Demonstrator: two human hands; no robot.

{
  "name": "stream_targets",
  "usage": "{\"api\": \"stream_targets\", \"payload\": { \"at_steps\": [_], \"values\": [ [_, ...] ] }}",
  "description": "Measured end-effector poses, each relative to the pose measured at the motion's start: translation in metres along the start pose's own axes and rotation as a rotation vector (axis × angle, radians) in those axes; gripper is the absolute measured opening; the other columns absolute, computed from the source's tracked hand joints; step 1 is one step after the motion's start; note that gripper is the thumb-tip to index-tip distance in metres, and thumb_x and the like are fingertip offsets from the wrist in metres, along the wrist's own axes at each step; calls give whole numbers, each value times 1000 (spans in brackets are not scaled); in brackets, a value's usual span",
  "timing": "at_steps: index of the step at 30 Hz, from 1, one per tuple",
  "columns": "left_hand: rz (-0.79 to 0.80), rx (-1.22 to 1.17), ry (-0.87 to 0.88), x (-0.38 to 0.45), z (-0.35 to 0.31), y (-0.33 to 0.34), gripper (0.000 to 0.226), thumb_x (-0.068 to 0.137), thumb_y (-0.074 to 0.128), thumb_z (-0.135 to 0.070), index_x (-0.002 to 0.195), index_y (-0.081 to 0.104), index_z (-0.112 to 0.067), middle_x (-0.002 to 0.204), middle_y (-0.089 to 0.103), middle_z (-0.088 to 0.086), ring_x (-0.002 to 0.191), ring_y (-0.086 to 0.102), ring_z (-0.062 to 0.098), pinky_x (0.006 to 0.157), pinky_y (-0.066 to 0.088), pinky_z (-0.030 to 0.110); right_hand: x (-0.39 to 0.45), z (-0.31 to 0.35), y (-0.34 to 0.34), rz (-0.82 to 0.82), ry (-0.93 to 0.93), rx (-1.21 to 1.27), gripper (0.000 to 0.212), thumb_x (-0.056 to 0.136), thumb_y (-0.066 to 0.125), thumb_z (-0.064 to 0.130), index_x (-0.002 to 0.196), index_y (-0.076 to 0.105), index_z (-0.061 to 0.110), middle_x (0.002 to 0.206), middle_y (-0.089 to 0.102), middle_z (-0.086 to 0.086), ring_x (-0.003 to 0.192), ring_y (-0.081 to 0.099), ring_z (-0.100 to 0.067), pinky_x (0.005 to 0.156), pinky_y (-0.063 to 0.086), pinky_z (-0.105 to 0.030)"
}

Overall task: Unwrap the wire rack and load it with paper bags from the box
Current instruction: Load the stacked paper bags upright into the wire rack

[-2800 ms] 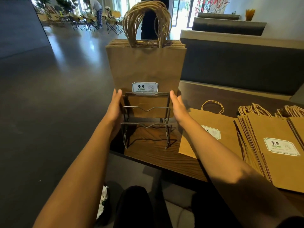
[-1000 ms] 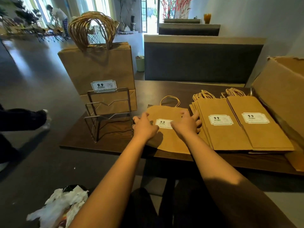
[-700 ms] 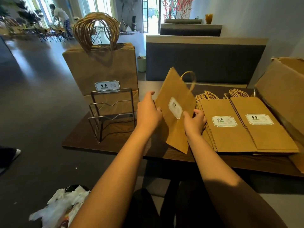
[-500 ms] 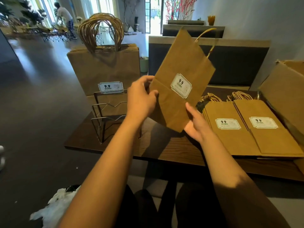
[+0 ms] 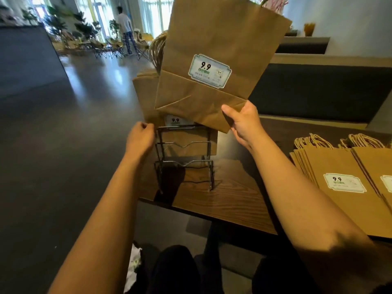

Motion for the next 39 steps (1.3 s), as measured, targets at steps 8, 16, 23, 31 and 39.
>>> {"api": "stream_targets", "payload": {
  "at_steps": [8, 16, 23, 31, 39],
  "values": [
    [162, -119, -67, 4, 23, 25, 13, 99, 58, -23, 111, 62, -16, 109, 66, 5, 101, 64, 20, 89, 53, 38, 26, -13, 23, -56, -30, -105, 30, 89, 71, -3, 106, 67, 21, 104, 75, 2, 102, 72, -16, 97, 57, -38],
    [191, -144, -60, 15, 31, 36, 25, 99, 56, -19, 120, 60, -6, 105, 68, 12, 91, 64, 27, 74, 48, 35, 42, 10, 35, 0, -163, -383, 29, 88, 75, 6, 113, 67, 19, 104, 71, 11, 99, 68, -5, 82, 56, -18],
    [168, -199, -55, 14, 36, 39, 24, 99, 56, -22, 119, 59, -8, 110, 69, 12, 91, 62, 22, 74, 47, 34, 37, -38, 34, 89, 46, -431, 35, 95, 69, 14, 130, 61, 18, 126, 68, 4, 123, 60, -14, 103, 46, -29],
    [125, -208, -58, 12, 39, 37, 28, 88, 64, -38, 111, 62, -23, 124, 58, 8, 104, 60, 21, 87, 53, 39, 23, -57, 32, 109, 157, -573, 22, 107, 44, 34, 116, 60, 21, 114, 70, -2, 108, 65, -17, 102, 50, -40],
    [11, -299, 93, 7, 25, 21, 44, 99, 66, -18, 135, 41, -24, 130, 52, -2, 104, 60, 8, 84, 54, 25, 10, -48, 20, -21, -54, -924, 20, 101, 53, 14, 120, 53, 16, 105, 63, 3, 99, 62, -17, 79, 51, -30]
  ]
}}
Point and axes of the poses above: each hand's wrist, its own x-axis towards the middle knuckle, its own y-axis out of the palm, z = x × y, the point moved 9 cm from there along x, towards the middle knuckle
